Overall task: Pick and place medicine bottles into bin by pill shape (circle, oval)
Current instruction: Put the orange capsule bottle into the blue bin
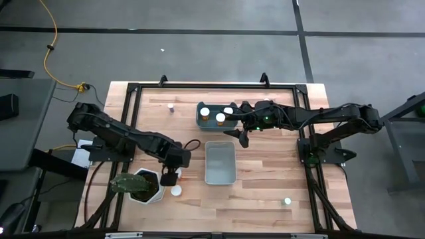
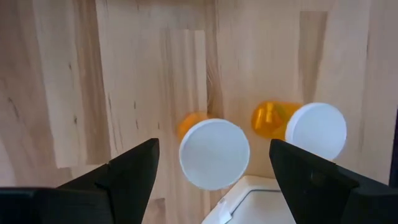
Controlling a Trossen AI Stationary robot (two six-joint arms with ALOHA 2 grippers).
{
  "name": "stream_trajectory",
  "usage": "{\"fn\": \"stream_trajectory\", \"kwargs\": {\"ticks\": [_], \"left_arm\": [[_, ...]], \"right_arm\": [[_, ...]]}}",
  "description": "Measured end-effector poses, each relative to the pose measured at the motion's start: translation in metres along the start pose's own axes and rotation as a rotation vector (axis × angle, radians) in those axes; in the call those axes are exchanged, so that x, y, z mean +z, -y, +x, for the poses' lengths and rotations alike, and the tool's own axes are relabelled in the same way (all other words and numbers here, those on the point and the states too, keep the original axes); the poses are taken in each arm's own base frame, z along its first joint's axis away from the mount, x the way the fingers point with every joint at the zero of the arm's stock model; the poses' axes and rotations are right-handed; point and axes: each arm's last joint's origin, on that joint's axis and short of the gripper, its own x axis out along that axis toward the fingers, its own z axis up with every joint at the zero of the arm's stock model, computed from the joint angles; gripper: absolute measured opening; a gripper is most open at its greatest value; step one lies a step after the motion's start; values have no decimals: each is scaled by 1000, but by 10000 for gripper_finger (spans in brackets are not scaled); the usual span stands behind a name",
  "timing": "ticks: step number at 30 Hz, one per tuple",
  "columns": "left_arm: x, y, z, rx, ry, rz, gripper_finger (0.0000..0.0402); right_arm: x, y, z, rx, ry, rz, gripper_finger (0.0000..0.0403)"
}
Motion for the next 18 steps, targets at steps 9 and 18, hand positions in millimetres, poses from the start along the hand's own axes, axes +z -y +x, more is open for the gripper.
{"fn": "stream_trajectory", "kwargs": {"ticks": [9, 18], "left_arm": [[0, 6, 15, 14, -54, -1, 293], [-2, 13, 16, 101, -27, 67, 293]], "right_arm": [[0, 0, 0, 2, -3, 1, 282], [0, 0, 0, 2, -3, 2, 282]]}}
